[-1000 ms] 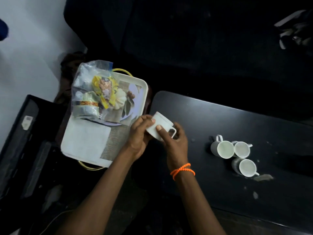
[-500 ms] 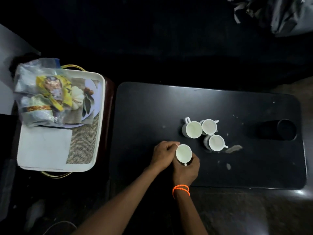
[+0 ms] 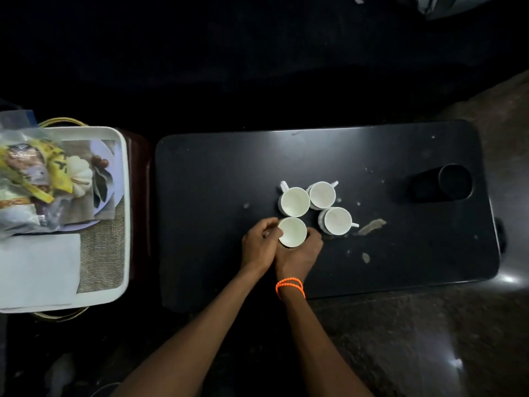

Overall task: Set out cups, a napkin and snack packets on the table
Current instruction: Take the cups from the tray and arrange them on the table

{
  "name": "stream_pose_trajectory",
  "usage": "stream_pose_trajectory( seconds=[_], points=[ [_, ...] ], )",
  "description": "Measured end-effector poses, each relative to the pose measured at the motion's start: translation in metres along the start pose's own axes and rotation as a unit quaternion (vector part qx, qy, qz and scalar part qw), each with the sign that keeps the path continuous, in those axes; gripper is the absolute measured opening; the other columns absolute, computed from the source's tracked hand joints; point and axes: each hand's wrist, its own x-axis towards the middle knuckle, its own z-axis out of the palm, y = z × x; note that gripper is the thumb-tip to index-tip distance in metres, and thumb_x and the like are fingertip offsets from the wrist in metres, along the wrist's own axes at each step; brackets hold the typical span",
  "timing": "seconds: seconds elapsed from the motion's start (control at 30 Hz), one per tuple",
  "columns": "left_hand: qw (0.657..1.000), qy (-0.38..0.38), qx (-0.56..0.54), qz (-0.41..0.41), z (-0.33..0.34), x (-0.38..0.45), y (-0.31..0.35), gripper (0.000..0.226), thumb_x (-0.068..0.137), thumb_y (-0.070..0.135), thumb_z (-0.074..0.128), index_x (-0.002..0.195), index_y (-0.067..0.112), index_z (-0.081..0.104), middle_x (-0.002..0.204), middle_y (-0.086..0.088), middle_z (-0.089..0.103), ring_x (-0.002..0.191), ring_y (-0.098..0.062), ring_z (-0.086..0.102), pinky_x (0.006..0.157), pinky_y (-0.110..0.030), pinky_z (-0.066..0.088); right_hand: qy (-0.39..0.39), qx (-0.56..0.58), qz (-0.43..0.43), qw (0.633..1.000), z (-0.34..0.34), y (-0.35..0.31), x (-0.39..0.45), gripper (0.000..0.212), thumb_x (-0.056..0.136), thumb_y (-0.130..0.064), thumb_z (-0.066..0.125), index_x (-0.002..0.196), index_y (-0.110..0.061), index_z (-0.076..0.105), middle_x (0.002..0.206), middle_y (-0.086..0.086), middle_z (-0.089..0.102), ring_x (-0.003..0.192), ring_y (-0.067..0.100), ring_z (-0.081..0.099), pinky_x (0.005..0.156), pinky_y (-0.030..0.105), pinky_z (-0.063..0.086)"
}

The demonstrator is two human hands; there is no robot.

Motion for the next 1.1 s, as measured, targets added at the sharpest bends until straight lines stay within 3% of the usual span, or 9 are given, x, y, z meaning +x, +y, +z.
stream_pose_trajectory(
  seconds=[0.07, 0.2, 0.27, 0.4, 0.5, 0.57, 0.73, 0.9, 1.1],
  points=[
    [0.999, 0.035, 0.003, 0.0, 0.001, -0.005, 0.002, 0.034, 0.093, 0.015, 0.067, 0.127, 0.014, 0.072, 0.123, -0.004, 0.074, 0.101, -0.01, 0.069, 0.087, -0.01, 0.052, -0.031, 0.001, -0.006, 0.999, -0.007, 0.005, -0.001, 0.07, 0.061, -0.018, 0.091, 0.121, -0.008, 0.055, 0.114, 0.004, 0.05, 0.102, 0.022, 0.056, 0.085, 0.016, 0.038],
    [0.986, 0.143, 0.047, 0.07, 0.011, -0.025, 0.011, 0.035, 0.094, 0.014, 0.064, 0.128, 0.009, 0.069, 0.127, -0.01, 0.066, 0.115, -0.025, 0.066, 0.106, -0.041, 0.05, -0.091, 0.064, 0.018, 0.994, -0.034, 0.024, 0.0, 0.093, 0.052, -0.036, 0.092, 0.135, -0.018, 0.053, 0.127, -0.002, 0.053, 0.108, 0.008, 0.06, 0.086, 0.023, 0.053],
    [0.975, 0.159, 0.051, 0.148, 0.021, -0.036, 0.019, 0.035, 0.092, 0.02, 0.061, 0.126, 0.011, 0.07, 0.125, -0.005, 0.065, 0.115, -0.02, 0.063, 0.104, -0.034, 0.048, -0.073, 0.091, 0.038, 0.992, -0.052, 0.035, 0.003, 0.081, 0.057, -0.04, 0.09, 0.13, -0.023, 0.058, 0.125, -0.004, 0.058, 0.109, 0.006, 0.062, 0.079, 0.019, 0.055],
    [0.957, 0.084, 0.056, 0.27, 0.057, -0.046, 0.038, 0.025, 0.097, 0.024, 0.059, 0.117, 0.014, 0.072, 0.115, 0.001, 0.069, 0.102, -0.008, 0.064, 0.094, -0.016, 0.048, 0.075, 0.095, 0.054, 0.991, -0.083, 0.047, 0.027, 0.035, 0.082, -0.002, 0.077, 0.111, -0.017, 0.067, 0.114, 0.013, 0.066, 0.096, 0.022, 0.067, 0.07, 0.01, 0.053],
    [0.982, 0.026, 0.04, 0.184, 0.092, -0.055, 0.049, 0.017, 0.097, 0.023, 0.063, 0.11, 0.014, 0.069, 0.093, 0.005, 0.07, 0.084, -0.01, 0.066, 0.082, -0.025, 0.055, 0.096, 0.039, 0.01, 0.995, -0.101, 0.043, 0.058, 0.036, 0.084, 0.007, 0.067, 0.118, -0.002, 0.068, 0.116, 0.014, 0.065, 0.101, 0.022, 0.065, 0.075, -0.003, 0.042],
    [0.996, 0.007, 0.047, 0.073, 0.11, -0.059, 0.051, 0.026, 0.095, 0.035, 0.066, 0.109, 0.014, 0.06, 0.086, 0.009, 0.066, 0.088, -0.019, 0.068, 0.082, -0.037, 0.054, 0.065, 0.03, -0.018, 0.997, -0.108, 0.031, 0.08, 0.04, 0.084, 0.003, 0.066, 0.123, -0.007, 0.069, 0.12, 0.009, 0.066, 0.107, 0.016, 0.062, 0.086, 0.004, 0.043],
    [0.994, -0.034, 0.031, -0.098, 0.132, -0.056, 0.038, 0.062, 0.093, 0.065, 0.05, 0.118, 0.008, 0.053, 0.125, -0.016, 0.069, 0.119, -0.036, 0.065, 0.095, -0.04, 0.049, -0.084, 0.05, -0.041, 0.994, -0.101, 0.001, 0.126, 0.026, 0.091, -0.007, 0.063, 0.114, -0.012, 0.075, 0.112, -0.005, 0.071, 0.1, 0.007, 0.063, 0.084, 0.009, 0.046],
    [0.993, -0.042, -0.064, -0.087, 0.138, -0.06, 0.031, 0.087, 0.083, 0.077, 0.043, 0.149, 0.02, 0.04, 0.135, -0.016, 0.066, 0.125, -0.037, 0.063, 0.108, -0.056, 0.05, -0.14, -0.014, -0.074, 0.987, -0.098, 0.011, 0.141, 0.018, 0.094, -0.022, 0.059, 0.095, -0.017, 0.076, 0.091, 0.0, 0.075, 0.085, 0.019, 0.069, 0.081, 0.039, 0.058],
    [0.996, -0.043, -0.07, -0.028, 0.141, -0.058, 0.023, 0.078, 0.089, 0.079, 0.033, 0.156, 0.037, 0.037, 0.146, -0.003, 0.062, 0.13, -0.03, 0.063, 0.111, -0.053, 0.049, -0.179, -0.008, -0.048, 0.983, -0.111, 0.039, 0.132, 0.032, 0.094, -0.024, 0.062, 0.124, -0.025, 0.072, 0.117, -0.002, 0.067, 0.113, 0.015, 0.063, 0.102, 0.032, 0.049]
  ],
)
